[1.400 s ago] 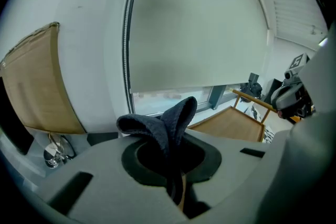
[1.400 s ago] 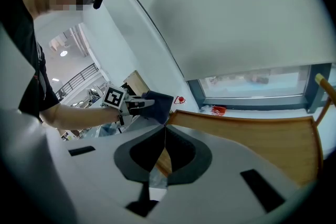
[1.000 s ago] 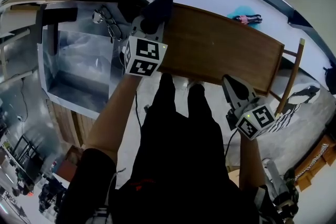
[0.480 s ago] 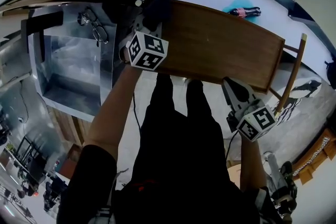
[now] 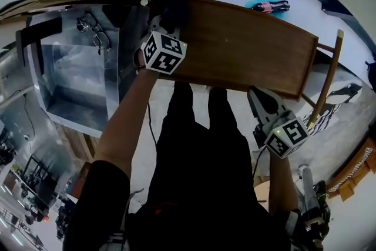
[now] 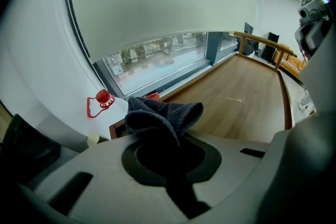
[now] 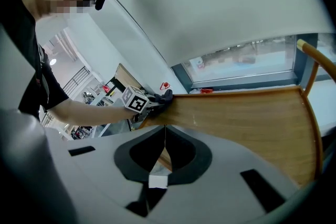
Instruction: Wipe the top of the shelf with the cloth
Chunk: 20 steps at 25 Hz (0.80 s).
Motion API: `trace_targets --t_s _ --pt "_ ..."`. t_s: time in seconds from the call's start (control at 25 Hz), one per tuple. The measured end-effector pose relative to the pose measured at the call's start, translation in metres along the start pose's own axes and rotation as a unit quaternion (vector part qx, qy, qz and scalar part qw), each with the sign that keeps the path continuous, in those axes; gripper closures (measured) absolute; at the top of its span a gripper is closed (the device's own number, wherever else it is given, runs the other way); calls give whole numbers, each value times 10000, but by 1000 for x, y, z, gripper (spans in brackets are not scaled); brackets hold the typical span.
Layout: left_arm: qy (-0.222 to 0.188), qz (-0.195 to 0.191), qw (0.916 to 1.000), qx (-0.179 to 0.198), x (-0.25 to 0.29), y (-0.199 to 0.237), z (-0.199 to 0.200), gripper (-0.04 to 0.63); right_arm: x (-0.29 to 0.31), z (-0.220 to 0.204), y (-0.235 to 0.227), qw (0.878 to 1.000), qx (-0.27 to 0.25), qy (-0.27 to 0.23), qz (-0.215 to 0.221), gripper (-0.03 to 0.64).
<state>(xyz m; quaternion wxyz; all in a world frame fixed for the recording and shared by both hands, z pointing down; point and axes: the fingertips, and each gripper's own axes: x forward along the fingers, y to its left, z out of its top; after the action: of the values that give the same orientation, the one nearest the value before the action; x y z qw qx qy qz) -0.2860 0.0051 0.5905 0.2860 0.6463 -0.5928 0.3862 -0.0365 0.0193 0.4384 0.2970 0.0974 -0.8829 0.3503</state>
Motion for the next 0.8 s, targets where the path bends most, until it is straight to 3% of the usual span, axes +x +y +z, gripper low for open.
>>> trace_targets --t_s 0.8 --pt "179 -372 9986 339 30 -52 30 557 -29 -10 -34 9989 357 -284 -123 611"
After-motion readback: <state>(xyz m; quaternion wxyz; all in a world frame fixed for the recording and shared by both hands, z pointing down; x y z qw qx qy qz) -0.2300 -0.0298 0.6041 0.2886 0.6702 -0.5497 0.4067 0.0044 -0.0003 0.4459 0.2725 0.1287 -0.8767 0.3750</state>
